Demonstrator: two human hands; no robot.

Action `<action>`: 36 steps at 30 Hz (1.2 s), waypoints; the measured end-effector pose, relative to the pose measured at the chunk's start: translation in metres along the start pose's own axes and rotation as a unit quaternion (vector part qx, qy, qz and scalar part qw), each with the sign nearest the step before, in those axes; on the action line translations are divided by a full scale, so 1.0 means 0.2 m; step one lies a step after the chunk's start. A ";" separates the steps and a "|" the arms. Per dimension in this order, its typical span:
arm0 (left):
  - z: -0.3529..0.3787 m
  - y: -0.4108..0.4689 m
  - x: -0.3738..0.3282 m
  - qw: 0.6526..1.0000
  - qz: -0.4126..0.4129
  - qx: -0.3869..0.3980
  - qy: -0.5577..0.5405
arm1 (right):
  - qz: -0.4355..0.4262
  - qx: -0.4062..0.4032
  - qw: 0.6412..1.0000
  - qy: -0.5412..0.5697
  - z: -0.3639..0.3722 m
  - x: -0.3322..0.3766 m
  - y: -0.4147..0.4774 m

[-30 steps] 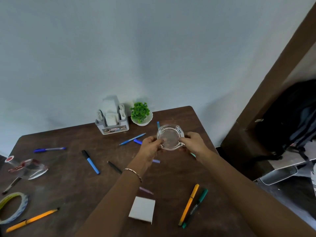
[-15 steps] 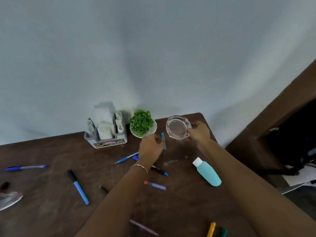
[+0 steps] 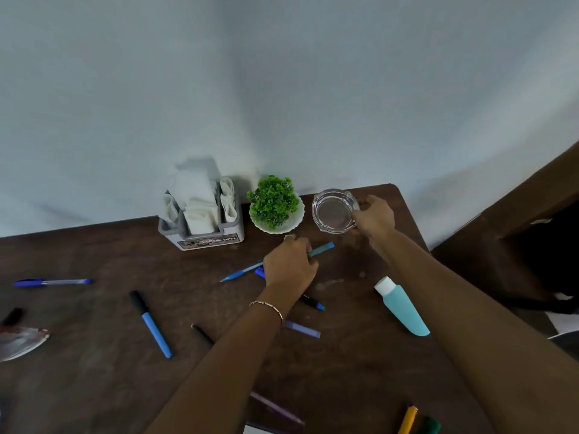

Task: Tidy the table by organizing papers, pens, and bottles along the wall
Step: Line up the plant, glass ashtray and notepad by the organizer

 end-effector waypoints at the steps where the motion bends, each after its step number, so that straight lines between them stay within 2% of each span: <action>1: -0.01 -0.01 0.02 1.000 -0.001 0.000 0.002 | -0.001 0.003 1.000 0.003 0.01 0.01 0.01; 11: -0.05 -0.04 0.11 1.000 0.006 0.000 0.012 | 0.038 0.024 0.999 0.017 0.12 -0.01 0.06; 22: -0.08 -0.04 0.14 1.000 0.003 -0.016 -0.008 | 0.050 -0.004 0.996 0.070 0.12 -0.01 0.03; 28: -0.14 -0.14 0.15 0.999 -0.011 -0.031 -0.029 | -0.044 -0.018 0.999 -0.024 0.04 0.06 -0.19; 32: -0.21 -0.31 0.21 0.997 -0.038 -0.039 -0.050 | -0.124 0.019 0.992 -0.022 0.08 0.12 -0.51; 36: -0.31 -0.57 0.34 0.992 -0.083 -0.071 -0.068 | -0.167 0.084 0.982 0.001 0.17 0.15 -0.85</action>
Point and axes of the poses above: each hand's wrist, its own y-axis towards the middle knuckle, its own z-axis out of the palm, x = y × z, the point moved 8 cm from there along y, towards the middle knuckle, and after that the axes turned 5 degrees about -z, right-handed, at the moved point
